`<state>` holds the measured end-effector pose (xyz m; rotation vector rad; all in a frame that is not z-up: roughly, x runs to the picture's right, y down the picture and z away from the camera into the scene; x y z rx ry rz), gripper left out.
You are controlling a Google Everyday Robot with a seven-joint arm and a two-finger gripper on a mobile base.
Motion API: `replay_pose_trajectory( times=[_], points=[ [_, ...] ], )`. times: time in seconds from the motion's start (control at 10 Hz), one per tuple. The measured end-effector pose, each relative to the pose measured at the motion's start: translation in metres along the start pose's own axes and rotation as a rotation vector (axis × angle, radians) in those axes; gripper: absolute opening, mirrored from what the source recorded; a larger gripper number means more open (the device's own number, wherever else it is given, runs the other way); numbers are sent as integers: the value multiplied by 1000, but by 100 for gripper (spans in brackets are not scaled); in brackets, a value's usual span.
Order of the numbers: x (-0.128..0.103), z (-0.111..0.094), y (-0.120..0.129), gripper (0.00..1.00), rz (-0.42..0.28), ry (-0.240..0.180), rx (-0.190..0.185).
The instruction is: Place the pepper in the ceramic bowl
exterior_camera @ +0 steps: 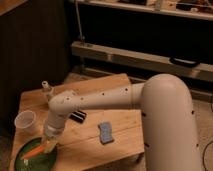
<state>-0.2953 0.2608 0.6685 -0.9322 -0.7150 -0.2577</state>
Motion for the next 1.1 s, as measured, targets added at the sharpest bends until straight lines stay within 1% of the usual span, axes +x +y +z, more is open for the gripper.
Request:
replay_pose_trajectory(
  times=[0.1, 0.2, 0.3, 1.1],
  points=[
    [-11, 1, 7, 75, -33, 16, -14],
    [-15, 2, 11, 75, -48, 27, -27],
    [-19, 3, 14, 75, -61, 26, -39],
    [-19, 2, 14, 75, -62, 26, -38]
  ],
)
